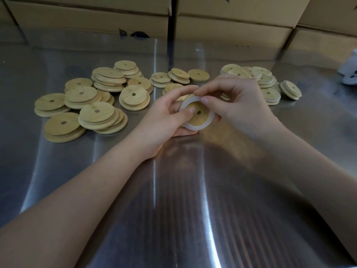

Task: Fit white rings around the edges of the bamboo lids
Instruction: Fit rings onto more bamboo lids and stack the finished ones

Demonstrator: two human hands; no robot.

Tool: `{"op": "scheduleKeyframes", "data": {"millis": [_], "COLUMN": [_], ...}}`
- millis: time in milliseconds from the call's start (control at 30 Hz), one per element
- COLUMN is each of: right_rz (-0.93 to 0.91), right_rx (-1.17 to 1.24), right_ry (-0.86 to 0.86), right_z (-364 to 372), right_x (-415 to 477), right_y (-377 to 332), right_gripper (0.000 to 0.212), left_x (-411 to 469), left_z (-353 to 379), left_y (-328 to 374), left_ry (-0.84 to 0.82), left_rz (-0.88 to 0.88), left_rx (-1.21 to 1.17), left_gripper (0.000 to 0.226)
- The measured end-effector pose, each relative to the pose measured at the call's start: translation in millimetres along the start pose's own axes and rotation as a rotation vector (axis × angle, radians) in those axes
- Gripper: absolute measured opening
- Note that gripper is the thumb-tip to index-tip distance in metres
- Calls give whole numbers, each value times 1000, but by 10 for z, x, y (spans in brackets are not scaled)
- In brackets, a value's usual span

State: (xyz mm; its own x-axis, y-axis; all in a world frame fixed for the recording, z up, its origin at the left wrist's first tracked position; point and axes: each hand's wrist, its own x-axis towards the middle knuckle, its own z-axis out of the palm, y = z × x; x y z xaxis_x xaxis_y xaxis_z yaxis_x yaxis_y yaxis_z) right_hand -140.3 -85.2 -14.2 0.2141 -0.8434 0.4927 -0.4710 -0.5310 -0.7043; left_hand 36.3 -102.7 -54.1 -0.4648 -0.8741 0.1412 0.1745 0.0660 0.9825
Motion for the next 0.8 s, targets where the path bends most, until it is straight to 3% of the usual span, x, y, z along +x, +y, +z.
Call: {"op": "scheduleKeyframes", "data": {"millis": [367, 633, 800], "right_rz": [-39, 30, 66], "right_rx": [-112, -7, 82], "right_ry": [58, 35, 19], "right_z": [9, -24, -42], "right_x": [8, 21, 27], "right_y": [66, 66, 58], "right_gripper": [20, 19, 22], "left_x": [-21, -51, -73], "left_z": [24, 34, 52], "left_y": [-1, 15, 43], "left_ry": [36, 32, 100], "left_rz": [43, 115, 183], "left_rx": [47, 74, 118], "left_gripper": [37, 42, 34]}}
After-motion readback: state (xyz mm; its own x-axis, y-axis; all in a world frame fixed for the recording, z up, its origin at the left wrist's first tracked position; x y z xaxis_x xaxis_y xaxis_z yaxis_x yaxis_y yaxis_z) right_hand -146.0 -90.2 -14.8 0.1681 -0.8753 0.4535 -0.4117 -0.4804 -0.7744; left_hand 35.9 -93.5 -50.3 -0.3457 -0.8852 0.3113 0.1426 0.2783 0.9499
